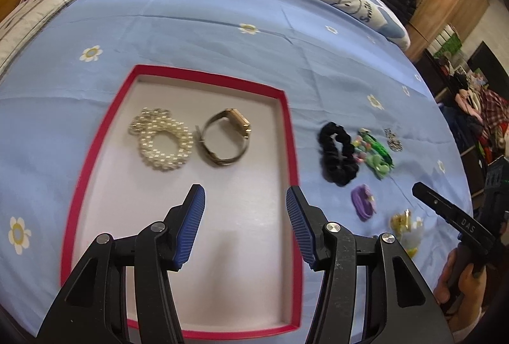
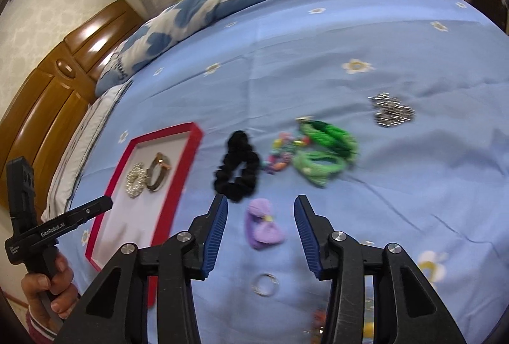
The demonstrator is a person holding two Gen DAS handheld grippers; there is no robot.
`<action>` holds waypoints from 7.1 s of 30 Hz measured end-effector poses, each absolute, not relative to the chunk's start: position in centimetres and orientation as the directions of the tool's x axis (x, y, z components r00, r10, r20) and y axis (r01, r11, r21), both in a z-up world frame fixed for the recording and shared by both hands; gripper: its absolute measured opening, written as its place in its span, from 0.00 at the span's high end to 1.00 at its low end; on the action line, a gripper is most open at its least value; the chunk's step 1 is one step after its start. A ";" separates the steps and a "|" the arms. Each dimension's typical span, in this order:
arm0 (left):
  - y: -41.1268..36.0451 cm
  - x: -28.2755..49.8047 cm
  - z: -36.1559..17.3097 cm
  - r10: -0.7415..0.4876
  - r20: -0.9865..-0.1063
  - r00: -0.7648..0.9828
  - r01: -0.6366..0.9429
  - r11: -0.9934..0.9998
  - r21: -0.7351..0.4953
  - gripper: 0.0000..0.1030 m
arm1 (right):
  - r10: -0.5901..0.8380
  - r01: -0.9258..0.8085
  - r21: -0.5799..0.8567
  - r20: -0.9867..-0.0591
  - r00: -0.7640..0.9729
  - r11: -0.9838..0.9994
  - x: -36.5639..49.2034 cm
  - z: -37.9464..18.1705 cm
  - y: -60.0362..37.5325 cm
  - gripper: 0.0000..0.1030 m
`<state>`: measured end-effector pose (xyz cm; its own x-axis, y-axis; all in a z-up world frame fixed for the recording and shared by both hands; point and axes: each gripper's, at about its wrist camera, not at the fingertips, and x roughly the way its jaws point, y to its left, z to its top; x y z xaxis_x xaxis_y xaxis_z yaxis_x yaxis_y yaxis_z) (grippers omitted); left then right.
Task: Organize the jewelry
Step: 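Grasp the black scrunchie with the left tool while the right tool grasps the green braided bracelet, then carry the scrunchie into the tray with the left tool while the right tool places the green bracelet beside it, then grasp the silver ring with the left tool while the right tool grasps the clear heart-bead comb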
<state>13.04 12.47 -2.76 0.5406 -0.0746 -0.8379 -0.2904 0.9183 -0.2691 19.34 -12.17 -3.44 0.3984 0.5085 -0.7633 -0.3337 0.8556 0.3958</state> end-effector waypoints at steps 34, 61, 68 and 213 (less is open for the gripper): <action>3.7 22.4 -5.2 -0.140 -0.873 0.467 -0.127 0.967 -0.223 0.47 | 0.480 -0.282 0.395 -0.791 0.380 0.874 27.2 -6.9 -16.5 0.56; 3.4 23.1 -4.9 -0.206 -0.853 0.479 -0.066 0.961 -0.269 0.92 | 0.549 -0.335 0.445 -0.757 0.354 0.830 27.7 -6.6 -16.4 0.90; 5.5 19.4 -2.7 -0.197 -0.824 0.532 -0.106 0.949 -0.296 0.92 | 0.608 -0.358 0.496 -0.703 0.369 0.791 25.2 -4.1 -15.2 0.90; -2.8 13.4 -6.5 -0.248 -0.880 0.405 0.021 0.965 -0.263 0.43 | 0.494 -0.201 0.452 -0.775 0.395 0.869 12.0 -8.8 -23.5 0.34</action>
<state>13.40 -2.75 -6.55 0.4055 -0.2485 -0.8797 0.0212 0.9646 -0.2627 12.03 -23.47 -8.81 0.3949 0.4939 -0.7747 -0.2008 0.8692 0.4518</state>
